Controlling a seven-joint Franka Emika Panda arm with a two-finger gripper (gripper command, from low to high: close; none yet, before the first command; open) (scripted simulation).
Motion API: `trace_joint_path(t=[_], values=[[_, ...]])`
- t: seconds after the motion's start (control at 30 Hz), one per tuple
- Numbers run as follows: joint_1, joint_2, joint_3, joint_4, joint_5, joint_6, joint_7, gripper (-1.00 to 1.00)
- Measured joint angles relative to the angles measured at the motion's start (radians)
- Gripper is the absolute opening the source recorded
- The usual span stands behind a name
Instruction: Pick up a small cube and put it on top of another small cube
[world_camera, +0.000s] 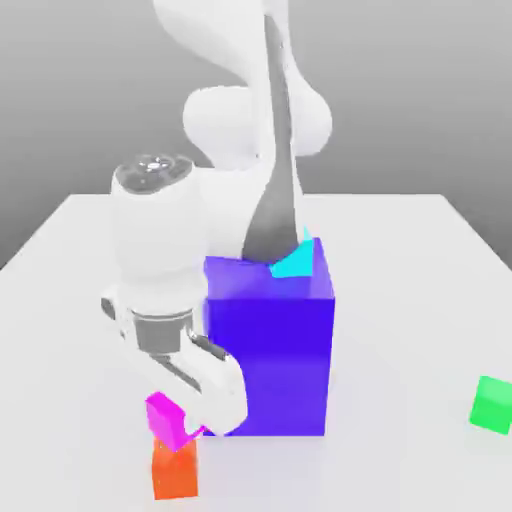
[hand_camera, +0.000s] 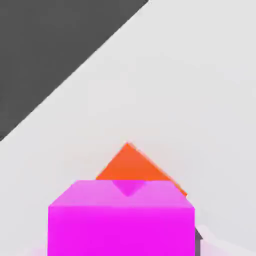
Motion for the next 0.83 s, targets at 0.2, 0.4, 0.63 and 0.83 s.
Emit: trace_joint_path(t=[0.2,0.4,0.63,0.83], values=[[0.172,0.009,0.137,0.053,-0.045,-0.042,0.097,-1.00],[0.352,0.011,0.278,0.096,-0.086,-0.090,0.208,-1.00],[0.479,0.074,0.302,0.069,-0.178,-0.040,0.378,-1.00],[0.512,0.137,0.259,0.074,-0.238,0.012,0.424,1.00]])
